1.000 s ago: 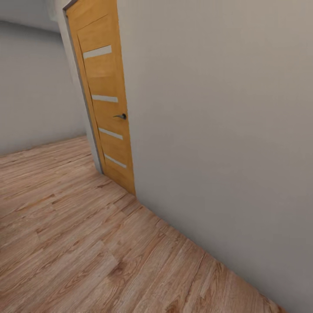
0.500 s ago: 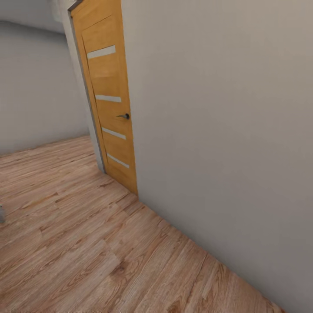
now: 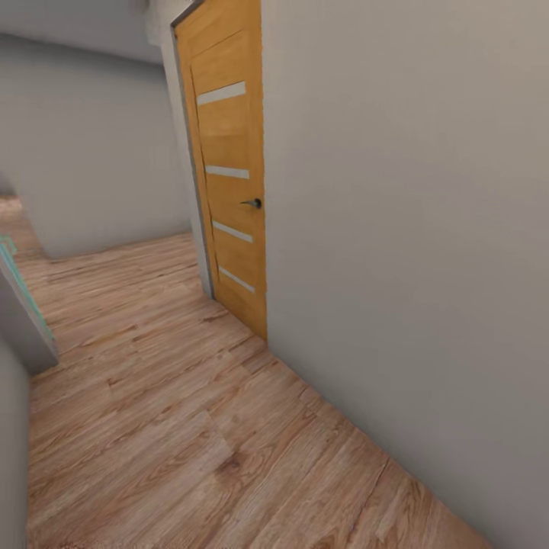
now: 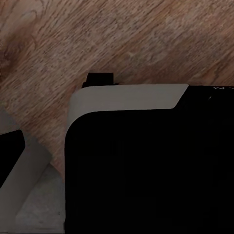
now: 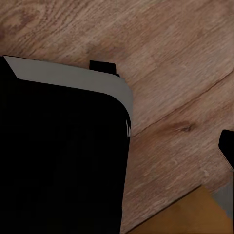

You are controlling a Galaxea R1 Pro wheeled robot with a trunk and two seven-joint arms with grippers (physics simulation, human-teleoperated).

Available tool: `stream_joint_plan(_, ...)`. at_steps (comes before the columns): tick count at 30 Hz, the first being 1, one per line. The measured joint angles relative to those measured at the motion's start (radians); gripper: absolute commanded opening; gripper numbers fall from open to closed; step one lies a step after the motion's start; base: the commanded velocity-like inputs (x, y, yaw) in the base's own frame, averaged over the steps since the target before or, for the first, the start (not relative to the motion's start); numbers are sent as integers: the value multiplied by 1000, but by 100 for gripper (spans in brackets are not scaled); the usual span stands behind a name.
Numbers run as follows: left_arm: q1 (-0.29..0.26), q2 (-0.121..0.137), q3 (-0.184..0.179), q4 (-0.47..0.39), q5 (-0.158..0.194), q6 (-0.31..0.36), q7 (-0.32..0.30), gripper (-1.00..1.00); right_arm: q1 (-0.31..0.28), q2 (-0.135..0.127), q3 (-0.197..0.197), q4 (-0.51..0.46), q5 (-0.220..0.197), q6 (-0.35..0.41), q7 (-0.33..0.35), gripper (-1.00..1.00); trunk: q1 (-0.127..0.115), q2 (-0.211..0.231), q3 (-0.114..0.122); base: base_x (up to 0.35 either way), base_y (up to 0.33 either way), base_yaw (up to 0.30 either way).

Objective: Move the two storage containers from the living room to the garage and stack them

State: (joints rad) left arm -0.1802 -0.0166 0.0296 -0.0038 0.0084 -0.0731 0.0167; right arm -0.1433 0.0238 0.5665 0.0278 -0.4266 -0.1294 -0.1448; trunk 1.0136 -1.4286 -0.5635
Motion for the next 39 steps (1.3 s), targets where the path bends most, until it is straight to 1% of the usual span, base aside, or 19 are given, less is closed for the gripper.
stream_joint_plan(11, 0, 0, 0, 0, 0, 0, 0, 100, 0, 1, 0, 0, 0, 0, 0, 100, 0, 0, 0, 34, 0, 270)
stream_joint_plan(39, 0, 0, 0, 0, 0, 3, 0, 100, 0, -1, -1, 0, -1, 0, 0, 100, -1, 0, 0, 316, 0, 270)
